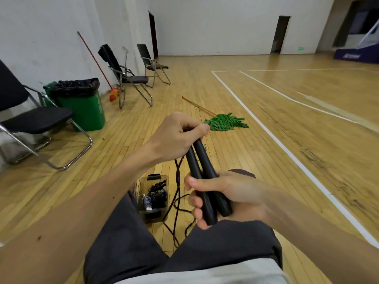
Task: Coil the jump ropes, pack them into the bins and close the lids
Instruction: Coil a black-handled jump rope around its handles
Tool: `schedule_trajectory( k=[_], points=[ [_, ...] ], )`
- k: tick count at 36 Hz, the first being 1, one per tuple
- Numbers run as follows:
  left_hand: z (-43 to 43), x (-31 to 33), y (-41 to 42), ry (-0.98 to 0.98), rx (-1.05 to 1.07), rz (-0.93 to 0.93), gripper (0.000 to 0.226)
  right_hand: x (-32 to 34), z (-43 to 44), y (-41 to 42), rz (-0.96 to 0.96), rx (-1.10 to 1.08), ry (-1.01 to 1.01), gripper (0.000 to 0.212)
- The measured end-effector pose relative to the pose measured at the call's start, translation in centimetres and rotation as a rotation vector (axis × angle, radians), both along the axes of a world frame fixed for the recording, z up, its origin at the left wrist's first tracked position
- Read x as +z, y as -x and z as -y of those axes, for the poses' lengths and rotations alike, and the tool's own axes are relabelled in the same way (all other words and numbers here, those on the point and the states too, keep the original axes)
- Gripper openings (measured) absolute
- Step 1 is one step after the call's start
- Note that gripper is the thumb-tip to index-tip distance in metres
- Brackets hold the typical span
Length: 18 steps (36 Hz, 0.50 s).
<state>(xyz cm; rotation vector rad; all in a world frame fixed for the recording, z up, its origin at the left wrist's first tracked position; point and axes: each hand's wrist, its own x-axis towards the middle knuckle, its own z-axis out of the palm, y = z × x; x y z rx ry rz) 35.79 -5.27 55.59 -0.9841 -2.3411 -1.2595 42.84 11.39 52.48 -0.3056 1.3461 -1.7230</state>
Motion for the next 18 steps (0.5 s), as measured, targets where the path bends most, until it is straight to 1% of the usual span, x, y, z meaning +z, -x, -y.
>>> schedule_trajectory(
  k=[6,10,12,15,18],
  points=[
    [0.7,0.9,0.0,0.0,-0.07,0.034,0.05,1.0,-0.6,-0.1,-0.046,0.012,-0.009,0.013],
    [0.8,1.5,-0.2,-0.069,-0.129,0.11,0.053,2.1,-0.6,-0.5,-0.11,0.015,-0.011,0.017],
    [0.8,1.8,-0.7,-0.127,-0.13,0.19,0.057,2.6,-0.5,-0.6,-0.15,0.013,-0.015,0.02],
    [0.8,1.8,-1.2,-0.195,-0.083,0.384,0.059,3.3,-0.4,-1.0,-0.202,0.019,-0.016,0.023],
    [0.4,1.1,-1.7,-0.349,-0.099,0.553,0.072,4.1,-0.3,-1.1,-0.248,-0.01,-0.009,0.022]
  ],
)
